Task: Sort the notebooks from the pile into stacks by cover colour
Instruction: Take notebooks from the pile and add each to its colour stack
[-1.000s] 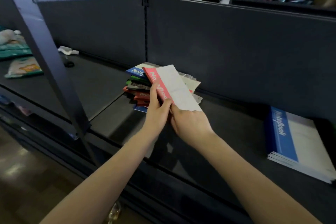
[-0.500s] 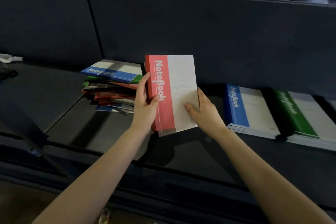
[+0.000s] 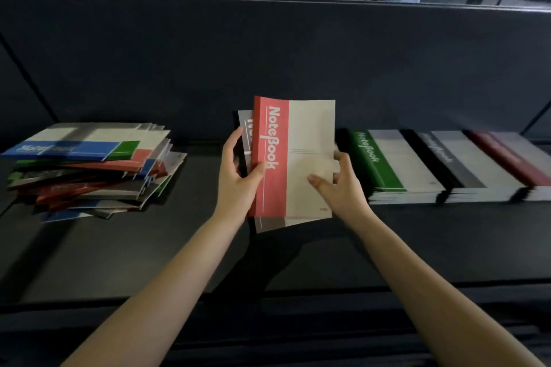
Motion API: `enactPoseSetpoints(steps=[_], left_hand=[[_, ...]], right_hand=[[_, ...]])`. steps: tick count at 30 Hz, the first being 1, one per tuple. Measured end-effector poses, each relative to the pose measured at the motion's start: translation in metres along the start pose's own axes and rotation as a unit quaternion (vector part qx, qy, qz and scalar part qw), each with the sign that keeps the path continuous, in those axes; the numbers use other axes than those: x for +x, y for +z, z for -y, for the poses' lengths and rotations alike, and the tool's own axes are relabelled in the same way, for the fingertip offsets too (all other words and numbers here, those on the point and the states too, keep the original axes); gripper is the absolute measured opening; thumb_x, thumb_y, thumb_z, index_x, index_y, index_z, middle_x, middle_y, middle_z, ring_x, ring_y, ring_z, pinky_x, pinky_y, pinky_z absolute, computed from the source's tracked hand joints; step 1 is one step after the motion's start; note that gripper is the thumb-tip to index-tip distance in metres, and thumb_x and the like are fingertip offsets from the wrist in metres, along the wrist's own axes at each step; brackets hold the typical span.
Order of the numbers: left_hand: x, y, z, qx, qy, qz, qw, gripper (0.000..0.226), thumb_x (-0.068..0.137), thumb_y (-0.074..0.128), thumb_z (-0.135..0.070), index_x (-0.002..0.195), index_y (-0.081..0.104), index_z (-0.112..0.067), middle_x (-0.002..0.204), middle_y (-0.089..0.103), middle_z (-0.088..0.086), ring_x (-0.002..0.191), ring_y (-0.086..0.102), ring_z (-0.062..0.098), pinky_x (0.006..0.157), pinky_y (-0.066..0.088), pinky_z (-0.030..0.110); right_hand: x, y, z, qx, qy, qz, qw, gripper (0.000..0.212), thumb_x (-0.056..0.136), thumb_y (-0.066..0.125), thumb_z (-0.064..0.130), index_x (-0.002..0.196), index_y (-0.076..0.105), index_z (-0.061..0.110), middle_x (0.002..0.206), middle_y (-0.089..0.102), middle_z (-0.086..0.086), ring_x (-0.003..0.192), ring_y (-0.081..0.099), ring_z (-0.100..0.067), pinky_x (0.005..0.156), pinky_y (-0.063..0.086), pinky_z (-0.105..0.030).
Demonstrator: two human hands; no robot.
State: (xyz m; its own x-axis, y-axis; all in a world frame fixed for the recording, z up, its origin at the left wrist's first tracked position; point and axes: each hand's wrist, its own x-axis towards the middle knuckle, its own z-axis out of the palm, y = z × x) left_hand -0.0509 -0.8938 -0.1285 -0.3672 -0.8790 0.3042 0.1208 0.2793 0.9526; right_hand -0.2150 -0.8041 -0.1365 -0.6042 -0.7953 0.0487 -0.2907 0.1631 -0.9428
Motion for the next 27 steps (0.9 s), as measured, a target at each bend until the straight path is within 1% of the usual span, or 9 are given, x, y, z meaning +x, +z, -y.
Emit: enactPoseSetpoints(steps=[2,4,7,10,14,18,21,24,27], left_hand=[[0.002,0.022,0.000,-0.025,-0.016,0.020,0.999,0.065,0.092,0.061,-0.009,0.140,0.029,-0.039,0.129,0.039,-0.027,0.110,0.044,-0.017,0.076,0.045,0.006],[0.002,0.045,-0.001,-0.043,-0.032,0.041,0.998,0.066,0.093,0.057,-0.007,0.142,0.027,-0.038,0.135,0.035,-0.022,0.114,0.041,-0.012,0.075,0.047,0.007],[0.002,0.080,-0.002,-0.059,-0.046,0.083,0.994,0.059,0.095,0.054,-0.010,0.138,0.028,-0.041,0.149,0.031,-0.008,0.130,0.037,0.006,0.088,0.051,0.018],[0.001,0.113,-0.001,-0.060,-0.053,0.101,0.992,0.046,0.098,0.051,-0.022,0.134,0.033,-0.043,0.150,0.034,-0.002,0.136,0.038,0.017,0.106,0.043,0.043],[-0.002,0.165,-0.007,-0.032,-0.037,0.114,0.992,0.040,0.100,0.044,-0.022,0.135,0.032,-0.038,0.140,0.039,-0.009,0.133,0.040,0.012,0.106,0.043,0.042],[-0.001,0.212,-0.010,-0.020,-0.042,0.136,0.990,0.043,0.097,0.052,-0.030,0.133,0.034,-0.046,0.142,0.041,-0.005,0.131,0.041,0.010,0.105,0.044,0.045],[-0.002,0.246,-0.013,-0.015,-0.051,0.145,0.988,0.046,0.091,0.058,-0.040,0.131,0.036,-0.047,0.145,0.041,-0.001,0.133,0.041,0.014,0.105,0.043,0.049],[-0.005,0.281,-0.014,-0.028,-0.057,0.149,0.987,0.053,0.092,0.060,-0.025,0.138,0.036,-0.033,0.146,0.040,-0.003,0.131,0.040,0.008,0.105,0.044,0.045],[-0.010,0.314,-0.014,-0.037,-0.057,0.143,0.987,0.051,0.092,0.061,-0.016,0.137,0.039,-0.029,0.144,0.043,-0.005,0.130,0.043,0.009,0.103,0.046,0.040]], right_hand=[[0.002,-0.020,-0.006,0.037,0.000,-0.030,0.999,0.042,0.089,0.066,0.020,0.118,0.036,0.027,0.103,0.062,0.004,0.089,0.065,-0.015,0.063,0.056,-0.030],[0.006,-0.042,-0.014,0.070,0.003,-0.065,0.995,0.041,0.090,0.065,0.017,0.115,0.035,0.028,0.109,0.060,0.005,0.097,0.064,-0.017,0.070,0.056,-0.034],[0.011,-0.074,-0.024,0.090,0.013,-0.104,0.990,0.041,0.090,0.063,0.017,0.115,0.033,0.029,0.111,0.060,0.005,0.100,0.063,-0.019,0.078,0.056,-0.041],[0.014,-0.104,-0.031,0.102,0.017,-0.130,0.986,0.039,0.092,0.062,0.016,0.115,0.034,0.028,0.099,0.060,0.012,0.093,0.063,-0.014,0.067,0.056,-0.033],[0.016,-0.153,-0.046,0.089,0.013,-0.162,0.983,0.040,0.091,0.062,0.016,0.115,0.034,0.030,0.098,0.055,0.019,0.091,0.059,-0.007,0.060,0.051,-0.025],[0.020,-0.200,-0.060,0.086,0.019,-0.175,0.981,0.042,0.091,0.062,0.017,0.118,0.032,0.031,0.112,0.055,0.013,0.101,0.059,-0.012,0.068,0.052,-0.027],[0.024,-0.234,-0.069,0.079,0.022,-0.187,0.979,0.041,0.092,0.061,0.018,0.116,0.031,0.032,0.107,0.056,0.012,0.100,0.059,-0.014,0.061,0.048,-0.022],[0.025,-0.270,-0.079,0.068,0.016,-0.201,0.977,0.042,0.092,0.062,0.018,0.120,0.034,0.029,0.110,0.058,0.011,0.101,0.059,-0.014,0.060,0.049,-0.022],[0.027,-0.303,-0.091,0.047,0.007,-0.206,0.977,0.044,0.091,0.062,0.017,0.124,0.035,0.027,0.110,0.058,0.014,0.104,0.058,-0.011,0.064,0.050,-0.019]])
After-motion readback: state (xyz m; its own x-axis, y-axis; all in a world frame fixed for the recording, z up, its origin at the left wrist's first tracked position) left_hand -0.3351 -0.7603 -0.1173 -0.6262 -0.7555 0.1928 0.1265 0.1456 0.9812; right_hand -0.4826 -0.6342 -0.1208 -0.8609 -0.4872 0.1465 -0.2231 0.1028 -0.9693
